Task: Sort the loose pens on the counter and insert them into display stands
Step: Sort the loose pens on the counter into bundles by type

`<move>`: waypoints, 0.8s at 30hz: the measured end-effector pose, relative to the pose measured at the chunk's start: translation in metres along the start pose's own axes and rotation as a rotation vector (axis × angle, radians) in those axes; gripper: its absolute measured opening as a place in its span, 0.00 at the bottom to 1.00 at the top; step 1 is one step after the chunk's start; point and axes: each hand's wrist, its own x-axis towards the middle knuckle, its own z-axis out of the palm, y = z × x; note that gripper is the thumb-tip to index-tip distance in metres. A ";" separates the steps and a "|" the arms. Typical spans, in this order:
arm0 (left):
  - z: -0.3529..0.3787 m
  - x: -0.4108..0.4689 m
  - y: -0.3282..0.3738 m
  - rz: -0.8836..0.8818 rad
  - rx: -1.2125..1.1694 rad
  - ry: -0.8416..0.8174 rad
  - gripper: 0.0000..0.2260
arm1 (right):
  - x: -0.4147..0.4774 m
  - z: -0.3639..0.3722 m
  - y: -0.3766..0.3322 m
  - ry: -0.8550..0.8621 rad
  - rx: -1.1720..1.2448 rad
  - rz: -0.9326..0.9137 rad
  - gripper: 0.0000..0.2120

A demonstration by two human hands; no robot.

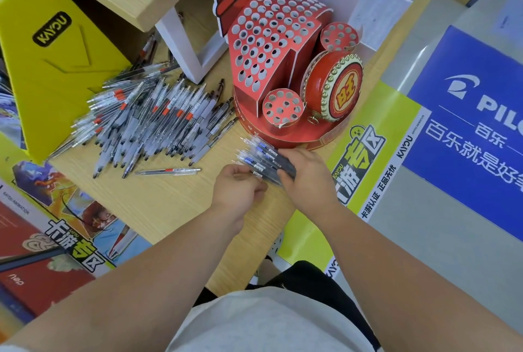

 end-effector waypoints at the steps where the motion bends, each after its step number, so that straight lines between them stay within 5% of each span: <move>1: 0.001 0.000 -0.001 -0.010 -0.023 0.013 0.14 | -0.001 -0.001 0.001 -0.005 0.011 0.014 0.19; 24: -0.011 -0.002 0.003 0.017 0.121 -0.052 0.17 | -0.008 -0.012 0.005 -0.032 -0.156 0.117 0.27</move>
